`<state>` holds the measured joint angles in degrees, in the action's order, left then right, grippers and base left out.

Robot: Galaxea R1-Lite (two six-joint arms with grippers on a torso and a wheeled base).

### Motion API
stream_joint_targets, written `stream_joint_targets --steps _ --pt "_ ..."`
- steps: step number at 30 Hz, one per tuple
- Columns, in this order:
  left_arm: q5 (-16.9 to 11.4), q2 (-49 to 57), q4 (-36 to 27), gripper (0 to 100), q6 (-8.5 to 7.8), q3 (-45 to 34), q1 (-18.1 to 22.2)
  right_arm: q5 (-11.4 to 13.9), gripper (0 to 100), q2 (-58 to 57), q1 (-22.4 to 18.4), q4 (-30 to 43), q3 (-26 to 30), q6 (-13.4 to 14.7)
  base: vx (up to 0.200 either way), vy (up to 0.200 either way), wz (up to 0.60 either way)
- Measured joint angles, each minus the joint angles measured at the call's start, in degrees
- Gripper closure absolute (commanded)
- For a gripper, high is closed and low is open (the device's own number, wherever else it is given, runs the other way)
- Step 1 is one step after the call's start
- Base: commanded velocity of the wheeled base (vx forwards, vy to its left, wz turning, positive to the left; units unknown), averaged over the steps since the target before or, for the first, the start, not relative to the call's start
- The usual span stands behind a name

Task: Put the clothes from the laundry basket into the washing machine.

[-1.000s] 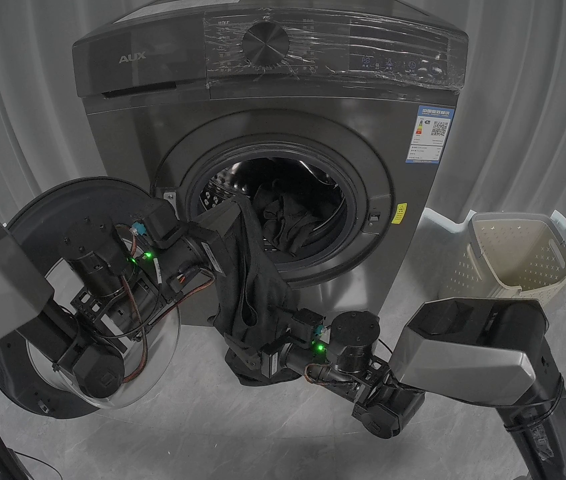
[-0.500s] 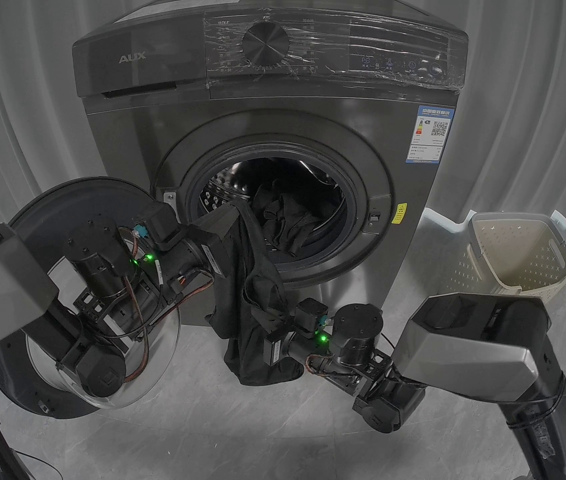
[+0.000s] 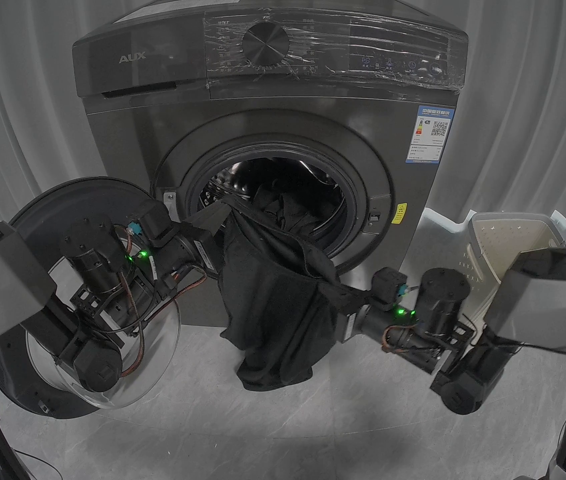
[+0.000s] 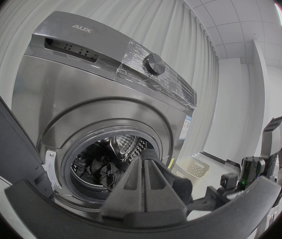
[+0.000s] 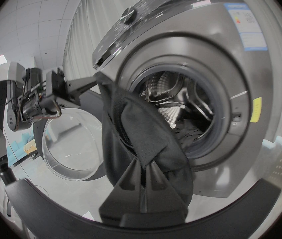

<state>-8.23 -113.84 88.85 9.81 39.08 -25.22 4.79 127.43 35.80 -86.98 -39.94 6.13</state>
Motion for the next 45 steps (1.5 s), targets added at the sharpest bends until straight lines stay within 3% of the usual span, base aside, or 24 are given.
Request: stream_joint_targets --steps 5,10,21,37,45 --pt "-0.04 0.17 -0.05 100 0.0 -0.24 0.43 0.98 100 -5.35 -4.58 -0.24 4.77 -0.91 0.0 0.0 0.0" --pt "-0.11 0.85 0.0 100 -0.05 -0.8 0.32 1.22 100 -9.46 -6.64 -0.33 5.92 -0.69 0.0 0.0 0.0" --pt "-0.28 4.38 0.0 100 -0.18 -3.23 -0.82 -0.83 100 -15.63 -5.88 -0.39 6.8 -0.15 0.0 0.0 0.0" --pt "1.69 5.96 0.0 100 -0.4 -1.3 -0.51 -1.13 100 -16.48 -5.29 -0.5 5.62 -0.15 0.0 0.0 0.0" --pt "1.91 6.07 -0.09 100 -0.38 -0.26 0.34 -3.56 100 -16.46 -4.94 -0.41 4.55 -0.2 0.0 0.0 0.0"
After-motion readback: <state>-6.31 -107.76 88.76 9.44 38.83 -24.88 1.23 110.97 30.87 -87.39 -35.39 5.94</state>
